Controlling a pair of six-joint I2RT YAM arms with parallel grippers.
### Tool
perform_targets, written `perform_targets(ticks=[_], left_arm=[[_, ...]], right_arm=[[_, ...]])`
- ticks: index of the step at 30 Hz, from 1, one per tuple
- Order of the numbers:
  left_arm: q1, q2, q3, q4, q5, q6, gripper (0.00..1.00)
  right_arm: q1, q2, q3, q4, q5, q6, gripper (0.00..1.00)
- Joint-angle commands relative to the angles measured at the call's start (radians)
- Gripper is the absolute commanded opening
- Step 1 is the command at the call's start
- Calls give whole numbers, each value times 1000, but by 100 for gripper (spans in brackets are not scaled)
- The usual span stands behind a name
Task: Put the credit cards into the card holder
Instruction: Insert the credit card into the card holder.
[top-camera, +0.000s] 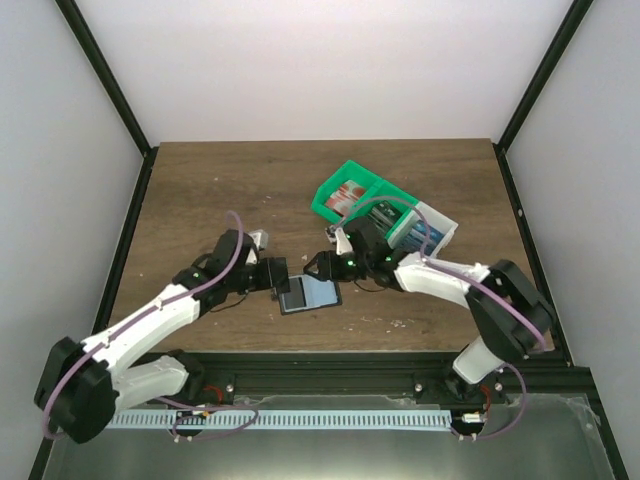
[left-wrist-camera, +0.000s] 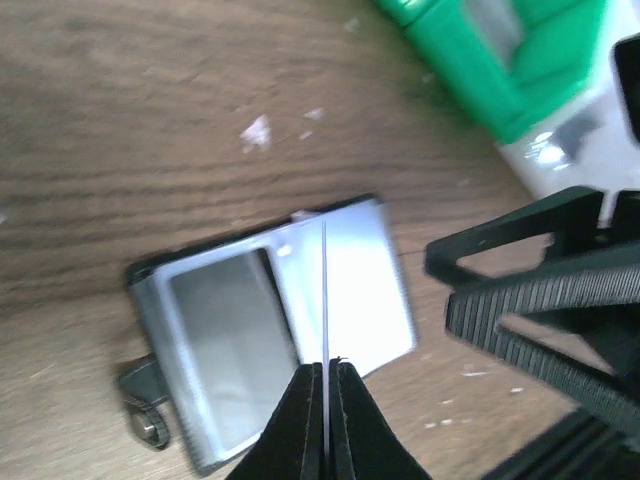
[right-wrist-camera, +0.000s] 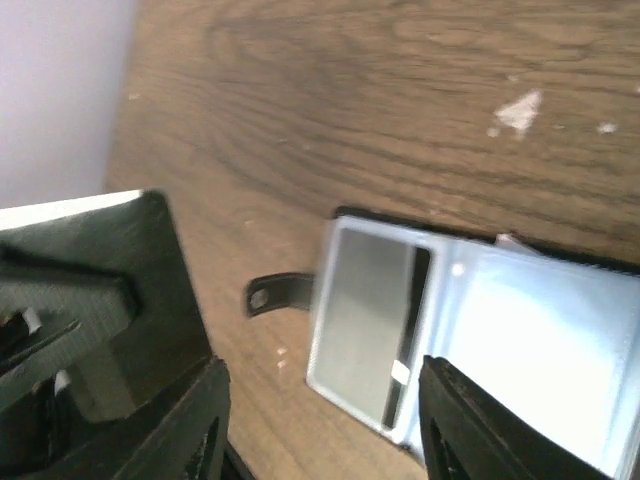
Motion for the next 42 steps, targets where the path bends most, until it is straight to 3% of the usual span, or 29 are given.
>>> perform_targets(ticks=[1,6,11,16,22,24,27,29,33,35,38,39,42], left_arm=[[-8,-93,-54,160,119,-57,0],[-8,-158,-104,320,255,-138,0],[-8,-198,-141,473,398,-279,0],[-7,-196,-205,714,555,-501,0],[-8,-232,-204,687,560,-525,0],[-8,-249,-206,676,556,-533,5],[-7,-280,-218,654,546,-546,23],[-8,-299,-239,657,539,-562,25],[-8,-342,-286,673,515,-598,12],[-7,-361,-308,679,505,-609,1],[-8,-379,-322,684,495,-603,0],[-8,-383,-322,671,485,-592,0],[-8,-390,-316,607,434,-549,0]], right_arm=[[-5,-130,-105,132,-102,-83,56],[-8,-251,-252,415,-324,31,68],[-6,-294,-332,631,-392,208,67],[-3,-277,-338,772,-430,315,46],[2,-322,-365,862,-401,401,4],[2,-344,-364,816,-374,392,1],[1,-373,-362,752,-339,375,1],[0,-387,-364,737,-328,373,1],[-4,-394,-358,716,-338,373,0],[-5,-393,-356,716,-355,376,1],[-6,-394,-360,715,-370,379,1],[-7,-397,-364,707,-367,377,3],[-19,-413,-363,620,-334,340,42]])
